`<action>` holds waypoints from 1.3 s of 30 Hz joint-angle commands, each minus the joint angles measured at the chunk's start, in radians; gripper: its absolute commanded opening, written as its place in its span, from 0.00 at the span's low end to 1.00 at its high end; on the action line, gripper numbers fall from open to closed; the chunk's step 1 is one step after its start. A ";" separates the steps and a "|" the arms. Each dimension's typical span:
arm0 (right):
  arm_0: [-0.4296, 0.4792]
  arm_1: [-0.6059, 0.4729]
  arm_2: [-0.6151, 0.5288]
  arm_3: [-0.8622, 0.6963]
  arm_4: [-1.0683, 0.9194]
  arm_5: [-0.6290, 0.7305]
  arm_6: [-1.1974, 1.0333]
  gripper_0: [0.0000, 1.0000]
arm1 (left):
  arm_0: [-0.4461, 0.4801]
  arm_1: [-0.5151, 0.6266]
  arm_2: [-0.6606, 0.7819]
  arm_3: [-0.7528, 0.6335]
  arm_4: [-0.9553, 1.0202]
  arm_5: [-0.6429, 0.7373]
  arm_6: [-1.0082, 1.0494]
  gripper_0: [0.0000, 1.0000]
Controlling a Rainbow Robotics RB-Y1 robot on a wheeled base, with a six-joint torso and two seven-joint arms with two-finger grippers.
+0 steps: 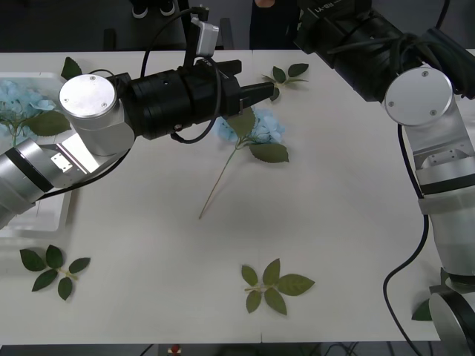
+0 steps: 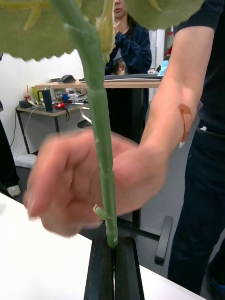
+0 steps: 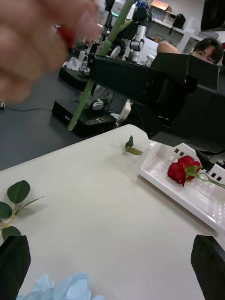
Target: Place the red flowers into the right box and the blue flowers into the left box. If a person shows an open palm, hand one flower to the person first, then continue sorting.
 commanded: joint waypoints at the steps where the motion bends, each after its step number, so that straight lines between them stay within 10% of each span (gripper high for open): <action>1: -0.038 0.003 0.001 -0.019 0.064 -0.003 -0.089 0.00 | -0.025 0.012 0.015 -0.010 0.015 -0.003 0.007 1.00; 13: -0.039 0.001 0.000 -0.019 0.074 -0.003 -0.111 0.00 | -0.025 0.205 -0.121 0.009 0.220 -0.003 0.007 1.00; 16: -0.039 0.003 -0.004 -0.019 0.070 -0.003 -0.111 0.39 | -0.025 0.274 -0.180 0.032 0.260 -0.003 0.007 1.00; 23: -0.039 0.000 -0.005 -0.019 0.047 -0.003 -0.111 0.90 | -0.025 0.386 -0.262 0.104 0.303 -0.003 0.007 1.00; 39: 0.067 -0.135 -0.142 -0.145 -0.195 0.343 -0.114 0.97 | -0.025 0.395 -0.272 0.156 0.311 -0.001 0.007 1.00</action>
